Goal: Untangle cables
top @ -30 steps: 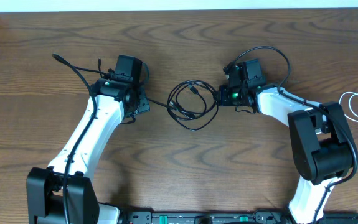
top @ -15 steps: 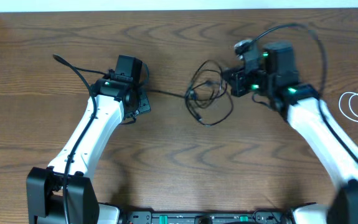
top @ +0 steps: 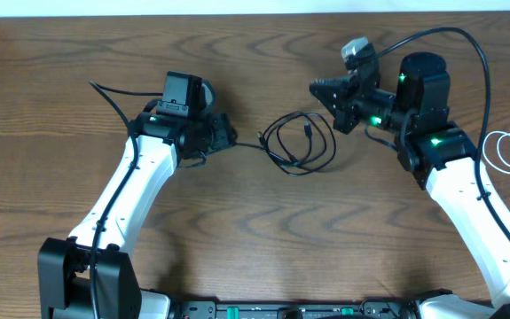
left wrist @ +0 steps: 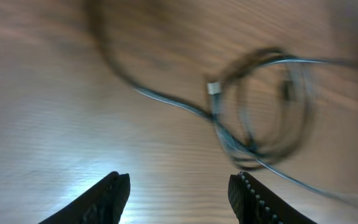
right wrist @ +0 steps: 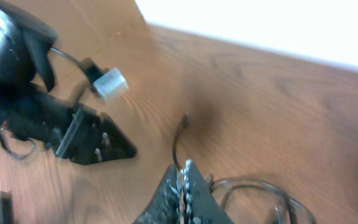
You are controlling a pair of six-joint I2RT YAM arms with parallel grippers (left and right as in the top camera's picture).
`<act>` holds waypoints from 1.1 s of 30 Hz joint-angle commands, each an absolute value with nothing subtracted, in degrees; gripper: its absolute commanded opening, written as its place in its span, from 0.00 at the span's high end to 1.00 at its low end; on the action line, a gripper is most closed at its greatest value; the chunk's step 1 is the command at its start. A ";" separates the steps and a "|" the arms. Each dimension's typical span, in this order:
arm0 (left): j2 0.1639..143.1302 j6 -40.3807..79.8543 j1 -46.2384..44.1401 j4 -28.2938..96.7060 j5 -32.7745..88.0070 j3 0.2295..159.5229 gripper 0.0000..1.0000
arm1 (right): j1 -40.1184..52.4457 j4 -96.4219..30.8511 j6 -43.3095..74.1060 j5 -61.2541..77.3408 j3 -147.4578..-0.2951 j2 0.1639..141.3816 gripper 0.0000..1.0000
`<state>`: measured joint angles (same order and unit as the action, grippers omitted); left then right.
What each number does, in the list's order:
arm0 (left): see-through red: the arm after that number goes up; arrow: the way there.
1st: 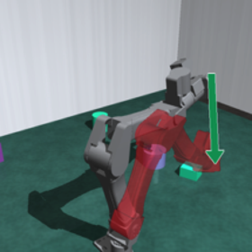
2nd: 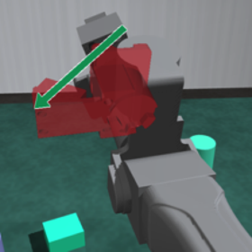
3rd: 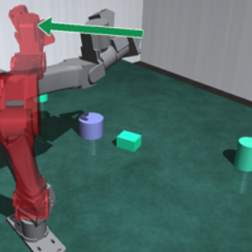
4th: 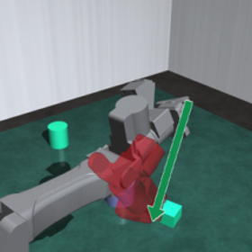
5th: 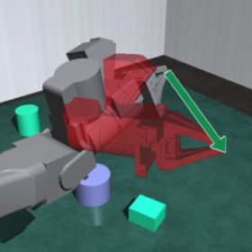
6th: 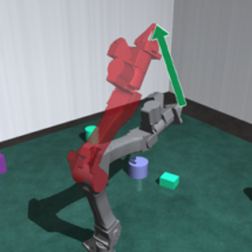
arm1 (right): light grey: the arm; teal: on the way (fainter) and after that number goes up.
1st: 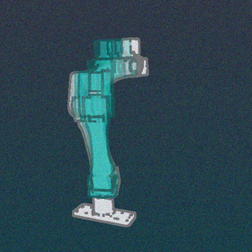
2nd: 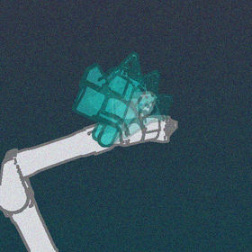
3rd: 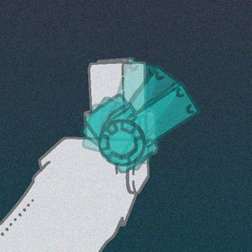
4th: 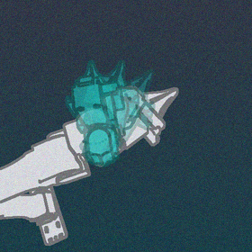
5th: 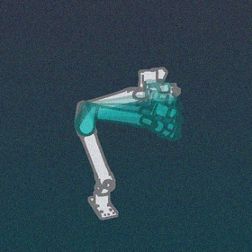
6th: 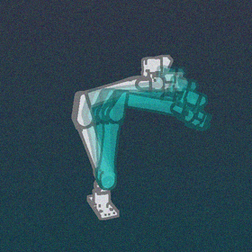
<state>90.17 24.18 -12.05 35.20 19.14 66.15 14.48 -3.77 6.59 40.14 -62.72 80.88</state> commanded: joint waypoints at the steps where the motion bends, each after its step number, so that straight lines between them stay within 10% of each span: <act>1: 89.80 22.09 -11.94 33.91 28.91 66.57 0.44 | 14.39 -1.54 9.87 38.87 -63.05 80.25 0.99; 14: 89.80 22.09 -11.97 38.11 22.20 66.46 0.44 | 12.86 -34.63 7.62 -6.55 -63.00 88.75 0.69; 26: 89.80 22.09 -11.97 38.94 21.32 66.43 0.44 | -9.37 -34.00 -0.10 30.70 -63.00 99.00 0.38; 33: 89.80 22.09 -11.97 38.92 21.32 66.43 0.44 | -14.81 -32.05 -8.36 35.90 -63.00 105.45 0.37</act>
